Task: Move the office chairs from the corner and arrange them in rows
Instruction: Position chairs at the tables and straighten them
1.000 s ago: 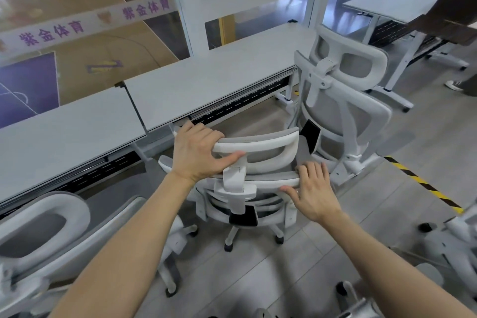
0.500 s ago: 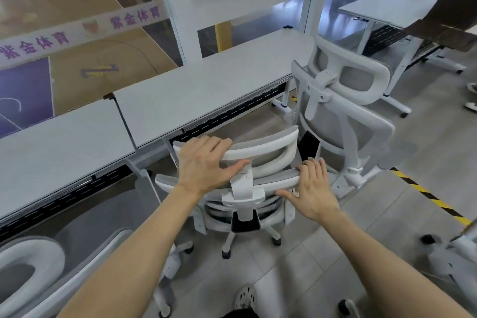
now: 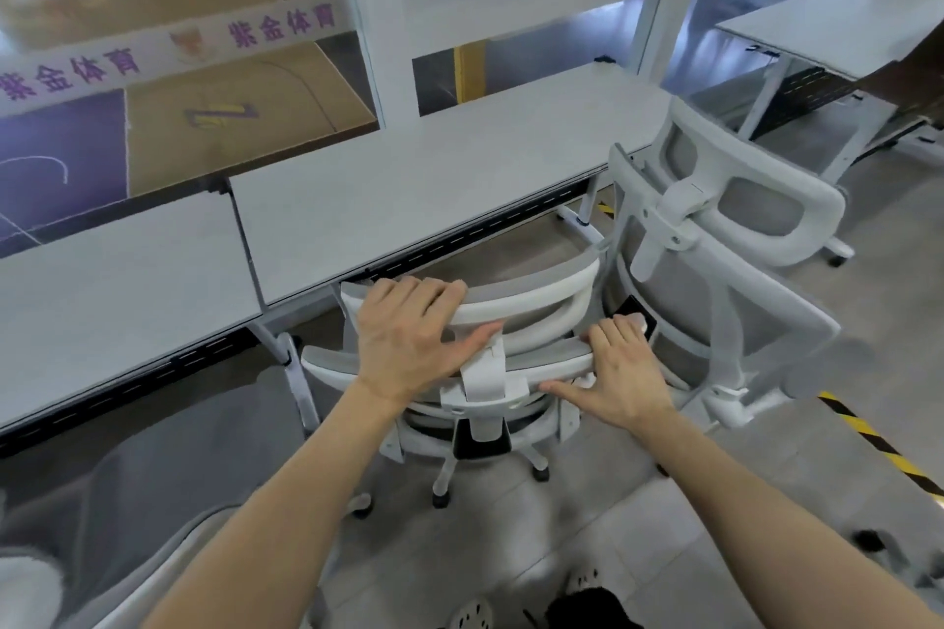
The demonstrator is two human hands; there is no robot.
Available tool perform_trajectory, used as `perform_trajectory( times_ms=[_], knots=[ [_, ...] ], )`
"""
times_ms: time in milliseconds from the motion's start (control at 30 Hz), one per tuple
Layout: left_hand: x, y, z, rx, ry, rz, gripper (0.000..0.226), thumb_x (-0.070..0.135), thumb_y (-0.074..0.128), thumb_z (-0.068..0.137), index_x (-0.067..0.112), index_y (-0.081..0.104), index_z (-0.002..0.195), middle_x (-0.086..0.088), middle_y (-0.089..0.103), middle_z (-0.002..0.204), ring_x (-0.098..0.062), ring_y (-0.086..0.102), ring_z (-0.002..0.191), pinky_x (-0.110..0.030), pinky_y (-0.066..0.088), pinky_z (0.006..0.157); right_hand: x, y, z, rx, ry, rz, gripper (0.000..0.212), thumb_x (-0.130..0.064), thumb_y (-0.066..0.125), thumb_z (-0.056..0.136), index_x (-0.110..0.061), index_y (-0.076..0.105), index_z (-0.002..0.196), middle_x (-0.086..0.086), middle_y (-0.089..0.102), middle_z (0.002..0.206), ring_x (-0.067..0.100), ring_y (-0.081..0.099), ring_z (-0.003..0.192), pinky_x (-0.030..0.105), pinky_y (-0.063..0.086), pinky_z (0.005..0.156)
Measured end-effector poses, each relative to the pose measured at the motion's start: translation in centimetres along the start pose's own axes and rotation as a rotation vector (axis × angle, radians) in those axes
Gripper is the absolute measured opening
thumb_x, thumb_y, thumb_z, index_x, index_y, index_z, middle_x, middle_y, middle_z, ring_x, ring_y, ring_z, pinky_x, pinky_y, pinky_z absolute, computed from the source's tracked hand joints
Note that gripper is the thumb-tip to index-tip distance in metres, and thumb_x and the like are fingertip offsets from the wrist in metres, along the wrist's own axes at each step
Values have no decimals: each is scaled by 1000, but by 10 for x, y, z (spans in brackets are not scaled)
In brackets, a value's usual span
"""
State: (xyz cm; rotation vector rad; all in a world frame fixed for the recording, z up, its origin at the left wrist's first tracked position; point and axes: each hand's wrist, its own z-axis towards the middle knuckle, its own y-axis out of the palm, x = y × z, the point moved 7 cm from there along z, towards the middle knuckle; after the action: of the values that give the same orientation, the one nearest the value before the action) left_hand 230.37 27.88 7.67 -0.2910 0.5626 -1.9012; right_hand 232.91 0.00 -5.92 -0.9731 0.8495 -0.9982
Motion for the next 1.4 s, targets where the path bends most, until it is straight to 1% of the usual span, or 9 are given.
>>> perform_trajectory(
  times_ms=[67, 200, 267, 467, 633, 867, 1000, 1200, 1400],
  knots=[
    [1, 4, 4, 2, -1, 21, 53, 70, 81, 89, 17, 79, 90, 1, 73, 82, -23, 69, 72, -39, 51, 65, 8, 3, 9, 26, -32, 40, 93, -102, 59, 75, -12, 63, 96, -1, 55, 93, 26, 54, 96, 46, 48, 102],
    [16, 8, 8, 6, -18, 86, 55, 71, 82, 88, 16, 79, 88, 2, 74, 82, -22, 69, 71, -40, 52, 63, 26, 10, 18, 137, -109, 160, 88, -94, 73, 74, -9, 69, 95, 2, 61, 89, 30, 60, 92, 46, 48, 96],
    [28, 11, 10, 3, -48, 137, 56, 72, 83, 87, 15, 79, 87, 1, 73, 82, -22, 69, 70, -40, 51, 63, 38, 11, 24, 154, -139, 206, 84, -91, 76, 74, -10, 71, 97, 3, 64, 92, 31, 62, 94, 46, 48, 97],
    [67, 18, 19, -43, -140, 258, 58, 72, 82, 88, 14, 80, 91, 0, 75, 88, -23, 70, 76, -40, 51, 70, 71, 13, 45, 87, -246, 224, 88, -95, 65, 80, -10, 73, 104, 5, 67, 98, 31, 61, 98, 49, 49, 97],
    [87, 24, 17, -121, -239, 310, 57, 71, 76, 95, 14, 80, 99, -1, 75, 95, -27, 70, 84, -44, 53, 80, 84, 16, 53, 18, -329, 184, 87, -95, 60, 84, -12, 72, 106, 2, 66, 101, 30, 60, 101, 53, 44, 109],
    [104, 11, 10, -160, -265, 299, 57, 70, 71, 99, 13, 78, 100, -4, 70, 92, -28, 65, 82, -47, 51, 78, 83, 6, 30, 87, -354, 240, 80, -89, 70, 82, -10, 71, 101, 2, 65, 96, 31, 60, 98, 52, 44, 105],
    [114, -4, 2, -136, -262, 293, 57, 70, 72, 98, 13, 78, 100, -4, 70, 91, -28, 65, 82, -47, 51, 77, 83, -1, 12, 86, -347, 263, 80, -90, 67, 83, -12, 70, 100, 2, 64, 96, 30, 58, 99, 50, 45, 102],
    [133, -14, -7, -123, -274, 292, 56, 70, 73, 97, 15, 77, 100, -3, 70, 91, -27, 63, 81, -44, 48, 75, 91, -3, -4, 41, -357, 253, 82, -93, 61, 85, -14, 70, 105, -1, 62, 99, 28, 57, 103, 48, 44, 102],
    [138, -14, -4, -98, -285, 289, 56, 69, 74, 96, 14, 78, 99, -3, 70, 91, -27, 63, 80, -45, 50, 75, 95, -3, 0, 34, -375, 261, 82, -93, 62, 84, -15, 71, 109, 0, 63, 102, 29, 58, 105, 48, 44, 103]
  ],
)
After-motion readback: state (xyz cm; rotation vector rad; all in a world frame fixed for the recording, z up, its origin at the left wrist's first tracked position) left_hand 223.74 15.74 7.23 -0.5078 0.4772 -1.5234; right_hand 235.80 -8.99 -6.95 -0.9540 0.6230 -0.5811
